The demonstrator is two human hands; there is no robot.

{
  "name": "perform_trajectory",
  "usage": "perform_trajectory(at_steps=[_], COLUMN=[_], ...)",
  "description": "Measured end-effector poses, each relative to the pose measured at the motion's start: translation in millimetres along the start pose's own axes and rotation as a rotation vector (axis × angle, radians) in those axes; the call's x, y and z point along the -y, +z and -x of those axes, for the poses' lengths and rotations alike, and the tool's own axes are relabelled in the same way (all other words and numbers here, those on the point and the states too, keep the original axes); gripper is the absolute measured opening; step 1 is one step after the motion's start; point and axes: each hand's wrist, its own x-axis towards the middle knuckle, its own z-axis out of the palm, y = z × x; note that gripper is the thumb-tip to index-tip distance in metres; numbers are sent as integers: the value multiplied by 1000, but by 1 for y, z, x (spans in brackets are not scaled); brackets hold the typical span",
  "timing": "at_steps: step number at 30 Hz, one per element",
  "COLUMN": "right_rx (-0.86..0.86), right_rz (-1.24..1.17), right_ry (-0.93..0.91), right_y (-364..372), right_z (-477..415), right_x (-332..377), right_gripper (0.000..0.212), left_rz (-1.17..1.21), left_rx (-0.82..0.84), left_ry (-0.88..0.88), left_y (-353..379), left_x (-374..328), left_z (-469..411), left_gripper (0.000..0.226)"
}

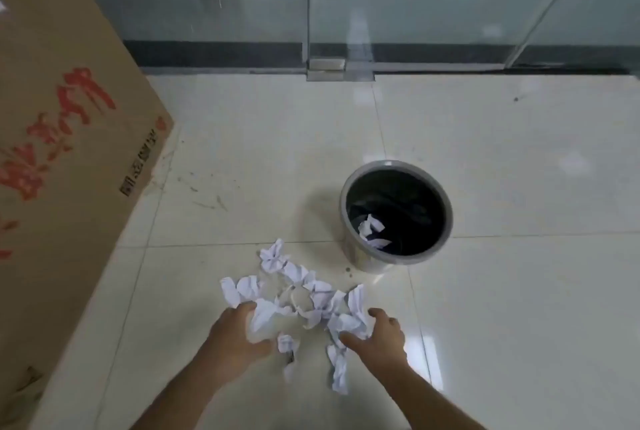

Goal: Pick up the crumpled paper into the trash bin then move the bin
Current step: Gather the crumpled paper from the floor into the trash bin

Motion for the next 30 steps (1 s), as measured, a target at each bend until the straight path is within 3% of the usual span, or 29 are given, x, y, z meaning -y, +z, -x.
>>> perform_trajectory(at_steps=[7, 10, 14, 18, 22, 24, 27, 30], right_rx=[-51, -65, -28, -14, -33, -63, -54, 25], right_rz=[126, 196, 293, 304, 415, 409, 297, 257], right_ry=[30, 6, -79, -199, -310, -355, -391, -356], right_y=[81, 101, 120, 133, 144, 150, 160, 166], right_z=[-136, -171, -186, -189, -196, -201, -202, -201], right_x=[-48, -66, -83, -79, -54, -48, -43, -40], right_gripper=[117, 133, 143, 145, 143, 126, 76, 69], left_rz=[-156, -264, -344, -487, -691, -749, -760, -567], left_rx=[-94, -161, -82, -35, -48, 13, 71, 155], left_ry=[39, -24, -40, 104, 313, 346, 408, 463], left_y=[53, 59, 68, 90, 103, 109, 132, 158], left_x=[75, 97, 103, 90, 66, 53, 40, 37], left_z=[-150, -198, -232, -241, -250, -253, -246, -239], left_gripper=[119, 136, 149, 155, 151, 140, 99, 67])
